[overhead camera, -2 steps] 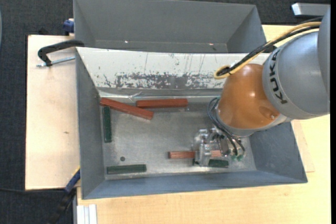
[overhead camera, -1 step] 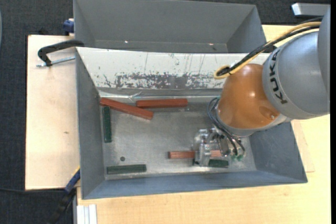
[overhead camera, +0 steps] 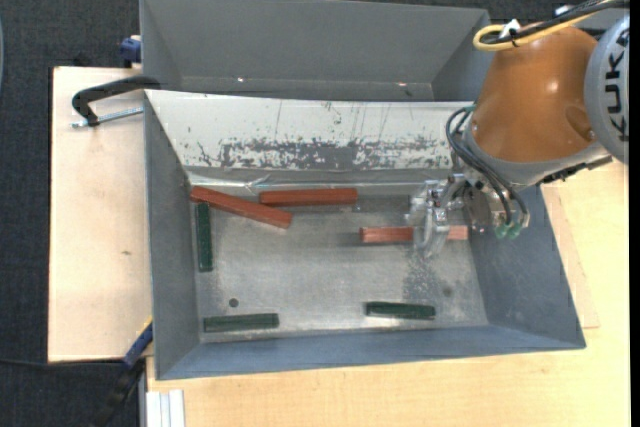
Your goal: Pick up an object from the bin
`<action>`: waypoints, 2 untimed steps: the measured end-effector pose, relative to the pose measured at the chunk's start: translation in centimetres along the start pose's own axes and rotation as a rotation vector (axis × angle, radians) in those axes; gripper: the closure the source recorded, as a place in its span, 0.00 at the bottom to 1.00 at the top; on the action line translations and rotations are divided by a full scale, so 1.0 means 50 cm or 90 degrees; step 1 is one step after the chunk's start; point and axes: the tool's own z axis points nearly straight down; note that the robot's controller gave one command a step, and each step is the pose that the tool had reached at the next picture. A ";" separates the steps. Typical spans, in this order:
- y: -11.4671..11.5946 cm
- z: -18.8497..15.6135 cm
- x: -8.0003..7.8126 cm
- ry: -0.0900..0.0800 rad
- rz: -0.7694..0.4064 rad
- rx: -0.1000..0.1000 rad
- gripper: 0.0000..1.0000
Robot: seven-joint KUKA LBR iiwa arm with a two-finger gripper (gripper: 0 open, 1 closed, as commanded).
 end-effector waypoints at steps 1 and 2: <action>0.000 0.000 0.000 0.000 0.000 0.000 1.00; -0.048 -0.241 0.003 -0.004 -0.294 0.001 1.00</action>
Offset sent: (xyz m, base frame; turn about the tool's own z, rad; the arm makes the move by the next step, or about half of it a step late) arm -0.0030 -0.0245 0.1181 -0.4636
